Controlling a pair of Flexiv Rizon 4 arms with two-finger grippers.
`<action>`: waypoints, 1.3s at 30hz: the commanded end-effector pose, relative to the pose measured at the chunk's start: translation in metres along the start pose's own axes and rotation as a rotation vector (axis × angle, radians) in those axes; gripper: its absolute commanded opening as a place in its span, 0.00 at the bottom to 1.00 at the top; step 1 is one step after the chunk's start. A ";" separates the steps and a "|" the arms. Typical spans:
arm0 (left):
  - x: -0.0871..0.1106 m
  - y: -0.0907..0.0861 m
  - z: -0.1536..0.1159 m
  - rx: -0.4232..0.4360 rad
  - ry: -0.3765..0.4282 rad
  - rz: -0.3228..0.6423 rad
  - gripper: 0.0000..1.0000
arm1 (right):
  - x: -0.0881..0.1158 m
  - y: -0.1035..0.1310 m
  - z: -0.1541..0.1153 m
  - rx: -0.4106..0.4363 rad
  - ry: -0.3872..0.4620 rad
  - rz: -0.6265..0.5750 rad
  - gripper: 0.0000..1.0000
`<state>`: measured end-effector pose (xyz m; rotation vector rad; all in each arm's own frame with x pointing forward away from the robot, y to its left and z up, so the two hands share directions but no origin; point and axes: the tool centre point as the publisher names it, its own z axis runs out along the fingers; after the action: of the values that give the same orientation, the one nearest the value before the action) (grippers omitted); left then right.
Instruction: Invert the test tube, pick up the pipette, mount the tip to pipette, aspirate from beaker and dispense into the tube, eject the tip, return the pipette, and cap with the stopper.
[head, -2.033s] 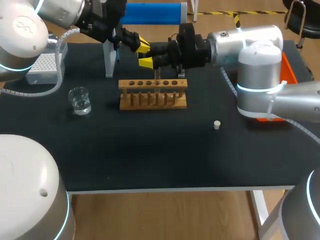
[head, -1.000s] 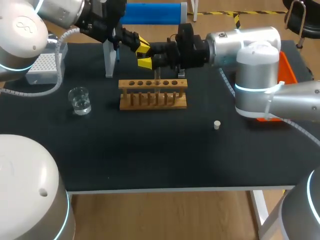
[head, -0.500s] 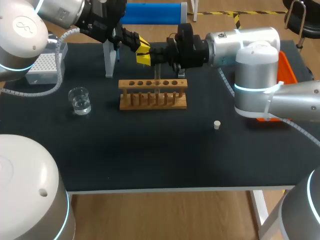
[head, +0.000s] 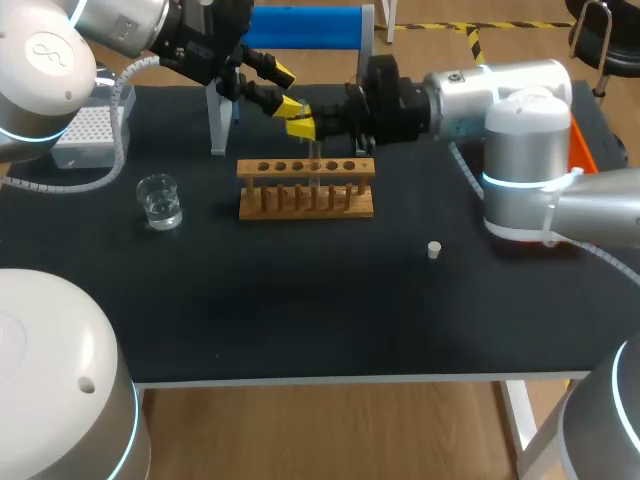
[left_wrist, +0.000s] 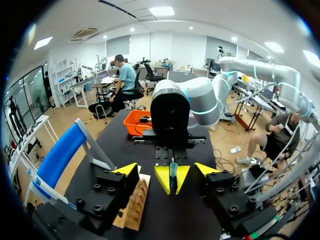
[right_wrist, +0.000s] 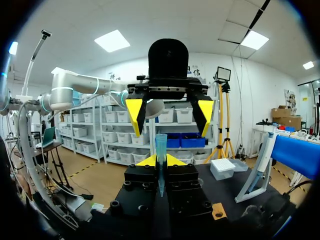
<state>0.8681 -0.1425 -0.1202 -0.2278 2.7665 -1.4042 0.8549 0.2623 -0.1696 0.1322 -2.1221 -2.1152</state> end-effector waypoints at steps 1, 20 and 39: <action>0.000 0.000 -0.001 -0.002 0.001 -0.001 1.00 | 0.019 -0.009 -0.037 0.001 -0.004 0.004 0.00; 0.000 0.000 -0.001 -0.002 0.001 -0.001 1.00 | 0.082 -0.045 -0.153 0.033 -0.079 -0.005 0.00; 0.000 0.000 -0.001 -0.002 0.001 -0.001 1.00 | 0.090 -0.071 -0.208 0.027 -0.191 0.018 0.00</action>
<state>0.8682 -0.1426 -0.1202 -0.2278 2.7665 -1.4043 0.8003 0.0456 -0.2373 -0.0838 -2.2439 -2.1641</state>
